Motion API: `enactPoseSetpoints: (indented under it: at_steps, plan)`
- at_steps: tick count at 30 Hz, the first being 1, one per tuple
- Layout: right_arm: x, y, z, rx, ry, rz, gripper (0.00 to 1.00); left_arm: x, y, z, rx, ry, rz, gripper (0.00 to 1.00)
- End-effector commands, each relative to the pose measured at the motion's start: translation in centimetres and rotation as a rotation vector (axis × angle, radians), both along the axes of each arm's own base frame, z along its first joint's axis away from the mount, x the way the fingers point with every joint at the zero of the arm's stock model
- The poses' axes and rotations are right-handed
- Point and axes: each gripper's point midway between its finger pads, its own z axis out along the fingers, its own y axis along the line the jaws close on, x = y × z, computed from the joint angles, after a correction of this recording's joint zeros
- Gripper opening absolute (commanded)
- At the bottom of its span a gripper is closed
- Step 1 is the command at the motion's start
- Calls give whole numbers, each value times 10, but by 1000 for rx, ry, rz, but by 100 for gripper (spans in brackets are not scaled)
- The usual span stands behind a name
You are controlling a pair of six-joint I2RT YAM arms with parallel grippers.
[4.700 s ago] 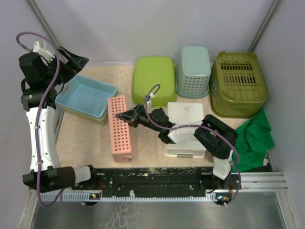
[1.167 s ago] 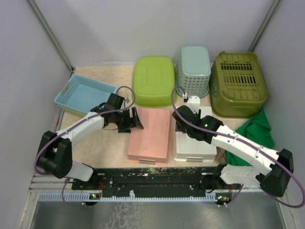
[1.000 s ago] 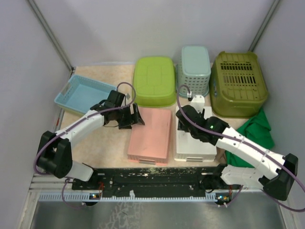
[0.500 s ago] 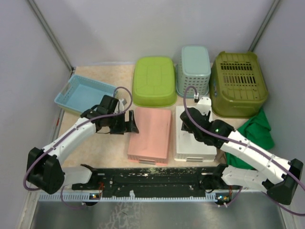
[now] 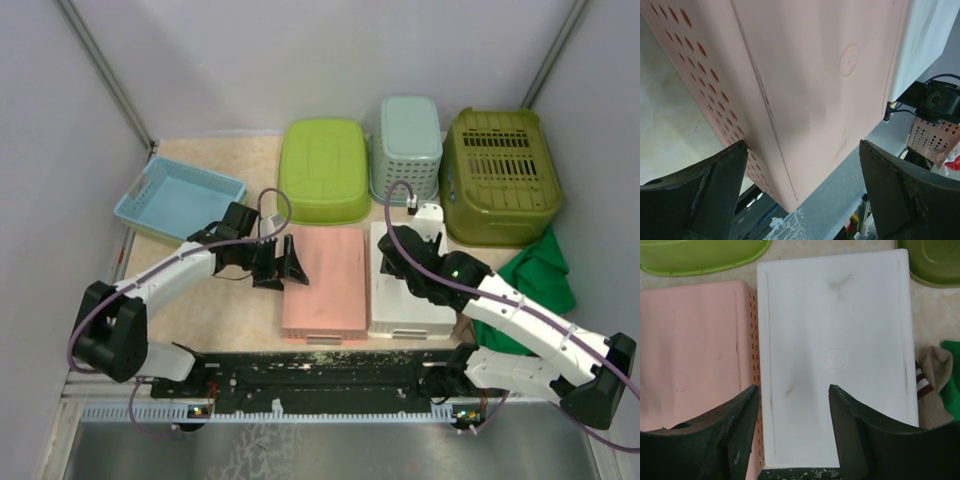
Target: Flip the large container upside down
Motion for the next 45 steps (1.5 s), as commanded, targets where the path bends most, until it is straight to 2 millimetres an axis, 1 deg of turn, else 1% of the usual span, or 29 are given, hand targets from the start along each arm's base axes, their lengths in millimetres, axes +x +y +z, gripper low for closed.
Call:
enactPoseSetpoints:
  at_steps: [1,4,8,10,11,12,14,17,19,22,23,24,26,29,31,32,34,35,37,38,40,42,44,45]
  plan:
    - [6,-6,18,30,-65,-35,58,17,-29,18,-109,-32,-52,95]
    - [7,-8,21,32,-73,-43,58,20,-43,14,-116,-32,-65,95]
    - [6,-10,22,39,-78,-50,58,29,-55,10,-120,-38,-65,95]
    - [6,-10,23,38,-79,-49,58,34,-58,10,-105,-50,-65,94]
    - [6,-11,23,33,-79,-52,58,37,-56,12,-82,-65,-65,94]
    - [6,-12,23,26,-76,-53,58,43,-50,11,-23,-87,-53,96]
    - [6,-14,23,14,-72,-60,58,58,-28,10,132,-154,-19,99]
    - [7,-12,23,14,-74,-57,58,80,9,18,337,-249,37,100]
    - [9,-5,30,52,-89,-43,58,90,23,33,383,-275,61,100]
    - [15,10,50,141,-149,0,58,105,40,58,417,-324,104,100]
    - [17,14,54,159,-164,9,58,112,47,66,433,-342,127,100]
    - [19,17,56,170,-174,15,58,122,56,78,441,-369,165,100]
    - [23,22,57,172,-180,22,59,143,83,96,444,-394,275,100]
    - [27,33,53,169,-163,45,59,172,130,122,430,-428,450,99]
    - [29,39,50,169,-157,61,59,184,156,128,494,-462,519,96]
    - [30,41,49,168,-156,70,59,192,171,128,557,-474,560,93]
    - [33,46,46,160,-150,83,59,206,186,122,621,-466,573,89]
    - [34,48,46,157,-148,91,59,211,191,116,656,-456,572,88]
    - [36,51,47,149,-146,98,59,221,193,104,682,-439,571,86]
    - [37,52,47,145,-147,100,59,227,193,101,678,-437,590,84]
    - [38,54,46,141,-147,105,59,240,187,97,635,-433,624,80]
    - [39,55,46,139,-145,107,59,247,175,84,592,-424,571,78]
    - [39,55,45,140,-143,107,59,242,161,63,550,-351,512,75]
    - [39,55,44,138,-142,108,59,235,155,56,536,-314,484,73]
